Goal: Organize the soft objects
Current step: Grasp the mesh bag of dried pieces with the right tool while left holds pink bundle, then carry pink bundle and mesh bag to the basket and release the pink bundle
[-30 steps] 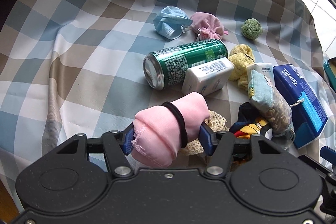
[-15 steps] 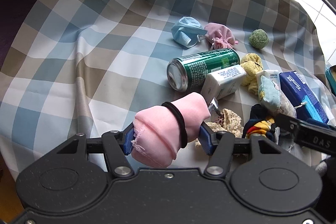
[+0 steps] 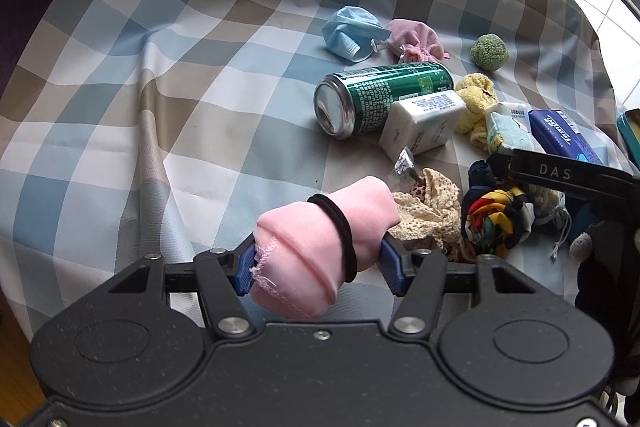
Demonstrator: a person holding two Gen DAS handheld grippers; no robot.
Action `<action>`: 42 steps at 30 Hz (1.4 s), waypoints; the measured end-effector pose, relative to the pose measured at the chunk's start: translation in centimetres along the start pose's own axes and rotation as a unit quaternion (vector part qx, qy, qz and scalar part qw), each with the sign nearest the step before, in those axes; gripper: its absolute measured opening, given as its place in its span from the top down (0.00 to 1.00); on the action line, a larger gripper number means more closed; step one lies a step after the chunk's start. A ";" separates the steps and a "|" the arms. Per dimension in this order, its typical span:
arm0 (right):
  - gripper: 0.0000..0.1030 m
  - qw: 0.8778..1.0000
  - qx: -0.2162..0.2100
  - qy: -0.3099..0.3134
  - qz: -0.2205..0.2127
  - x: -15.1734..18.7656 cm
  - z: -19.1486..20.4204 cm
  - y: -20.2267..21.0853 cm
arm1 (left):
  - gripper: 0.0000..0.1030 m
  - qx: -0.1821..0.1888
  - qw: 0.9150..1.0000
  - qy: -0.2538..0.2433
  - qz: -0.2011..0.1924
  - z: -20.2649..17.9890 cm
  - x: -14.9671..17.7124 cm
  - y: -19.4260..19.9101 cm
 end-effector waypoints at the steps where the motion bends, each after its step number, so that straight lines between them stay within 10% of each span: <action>1: 0.13 1.000 0.000 0.001 -0.001 -0.1 0.0 0.1 | 0.45 0.000 1.000 0.001 0.001 0.0 0.0 0.0; 9: 0.35 1.000 -0.014 -0.015 -0.015 0.1 -0.5 1.6 | 0.45 0.004 1.000 0.000 -0.001 -0.5 0.3 0.3; 23: 0.36 0.995 -0.029 -0.014 -0.096 1.5 -0.6 8.8 | 0.45 0.011 1.000 -0.013 -0.022 -2.4 1.8 3.5; 42: 0.36 0.987 -0.056 -0.022 -0.148 12.0 -4.8 20.7 | 0.45 0.011 0.999 -0.049 -0.019 -7.6 8.8 8.1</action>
Point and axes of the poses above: each gripper's, at about its wrist camera, not at the fingertips, and y roughly against the way its jaws point, z to its left, x to its underside, the point moved 6 cm from there along -y, roughly the way its jaws point, and after that the axes turned 11 degrees about z, right-handed, at the moved point
